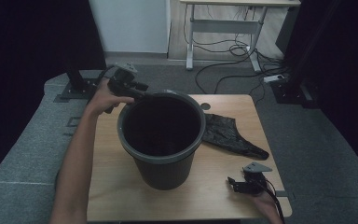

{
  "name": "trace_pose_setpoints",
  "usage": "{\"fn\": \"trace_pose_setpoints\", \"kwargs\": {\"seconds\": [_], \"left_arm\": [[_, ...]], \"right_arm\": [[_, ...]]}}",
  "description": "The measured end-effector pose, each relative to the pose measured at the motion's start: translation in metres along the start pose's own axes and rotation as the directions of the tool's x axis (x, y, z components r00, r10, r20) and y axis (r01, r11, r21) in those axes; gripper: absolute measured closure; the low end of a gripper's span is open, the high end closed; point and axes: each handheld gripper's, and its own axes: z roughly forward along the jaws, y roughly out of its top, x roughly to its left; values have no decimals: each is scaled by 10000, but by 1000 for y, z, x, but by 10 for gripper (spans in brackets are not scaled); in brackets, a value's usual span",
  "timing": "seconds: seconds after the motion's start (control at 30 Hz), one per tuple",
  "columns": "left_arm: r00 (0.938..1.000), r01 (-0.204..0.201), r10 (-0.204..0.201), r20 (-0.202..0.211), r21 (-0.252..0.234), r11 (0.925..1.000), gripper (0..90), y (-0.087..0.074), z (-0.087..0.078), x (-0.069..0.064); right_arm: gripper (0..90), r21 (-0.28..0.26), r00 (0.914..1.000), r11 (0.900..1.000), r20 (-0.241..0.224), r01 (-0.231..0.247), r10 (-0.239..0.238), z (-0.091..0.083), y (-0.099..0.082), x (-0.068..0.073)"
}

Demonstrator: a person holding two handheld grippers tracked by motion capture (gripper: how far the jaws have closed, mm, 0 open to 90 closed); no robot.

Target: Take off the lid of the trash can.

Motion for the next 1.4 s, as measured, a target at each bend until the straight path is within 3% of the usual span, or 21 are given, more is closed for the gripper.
{"fn": "trace_pose_setpoints", "kwargs": {"seconds": [0.5,0.8,1.0,1.4], "left_arm": [[9989,-341,313,340,851,9958,545,1,12,-5],[9990,-443,444,16,1006,9939,620,2,17,-8],[9964,-543,614,-590,1151,9919,699,6,17,-12],[9958,-578,631,-667,784,9952,729,14,4,-13]], "right_arm": [[186,0,10000,10000,20,-27,27,0,0,0],[186,-6,10000,10000,45,-44,44,0,0,0],[187,-10,10000,10000,57,-46,46,0,0,0],[188,-12,10000,10000,64,-50,50,0,0,0]]}}
